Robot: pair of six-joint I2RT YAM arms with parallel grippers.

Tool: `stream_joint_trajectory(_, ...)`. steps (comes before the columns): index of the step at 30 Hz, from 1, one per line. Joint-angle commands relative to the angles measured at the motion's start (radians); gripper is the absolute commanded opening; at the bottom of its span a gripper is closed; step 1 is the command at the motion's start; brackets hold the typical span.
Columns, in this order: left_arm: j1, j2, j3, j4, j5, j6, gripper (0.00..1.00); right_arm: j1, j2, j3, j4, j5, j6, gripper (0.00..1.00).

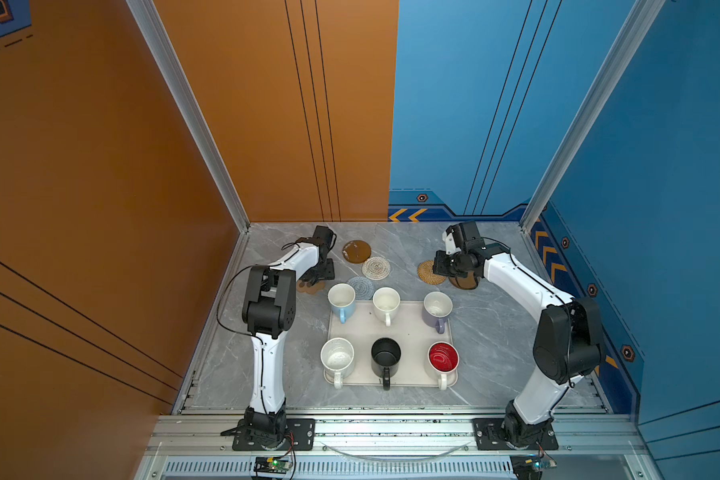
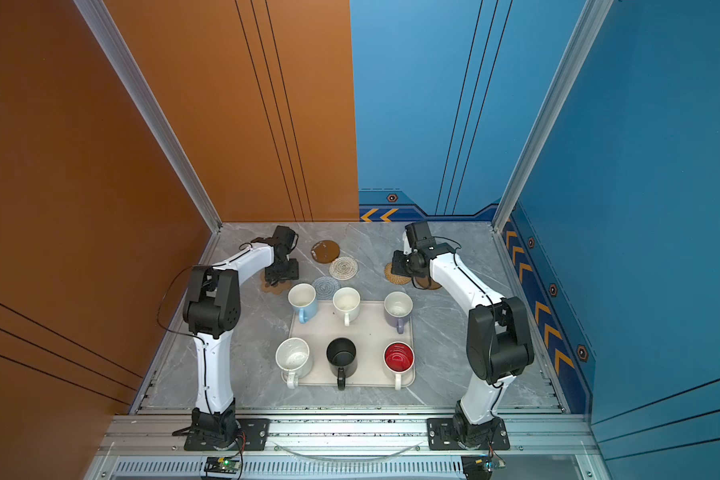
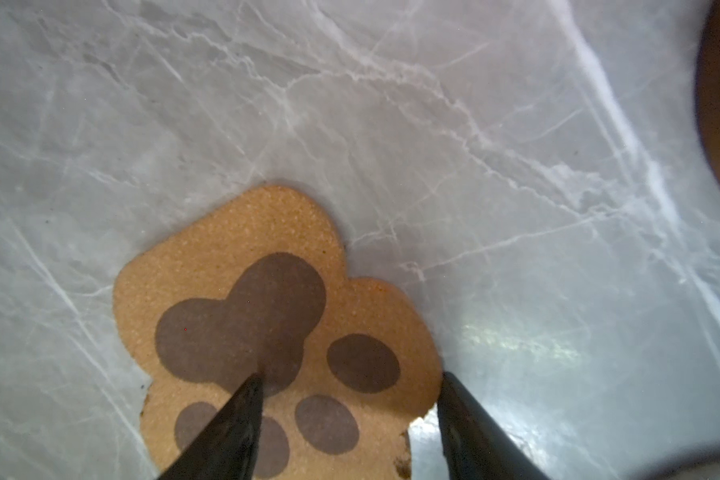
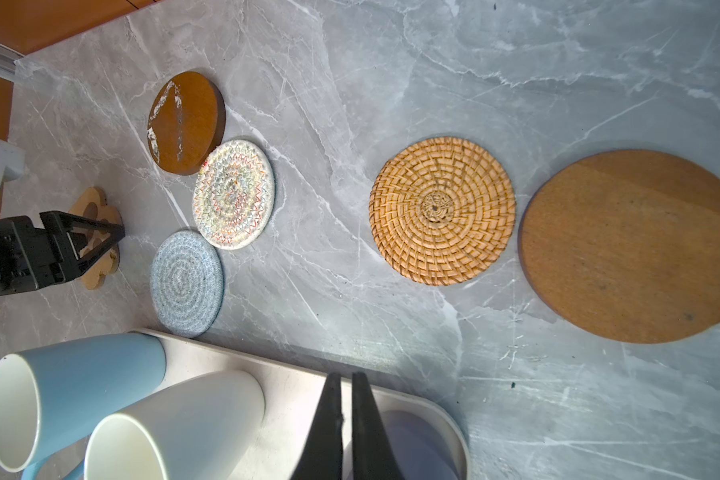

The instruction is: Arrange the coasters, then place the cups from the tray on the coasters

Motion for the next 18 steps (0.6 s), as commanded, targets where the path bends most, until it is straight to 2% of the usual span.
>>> stream_joint_trajectory(1, -0.003, -0.019, -0.005, -0.024, 0.007, 0.013, 0.67, 0.009, -0.021, 0.023, -0.034, 0.003, 0.01, 0.07)
stream_joint_trajectory(18, -0.054, -0.131, 0.061, -0.025, 0.026, 0.011, 0.7, 0.032, 0.017, 0.122, -0.045, -0.027, -0.004, 0.08)
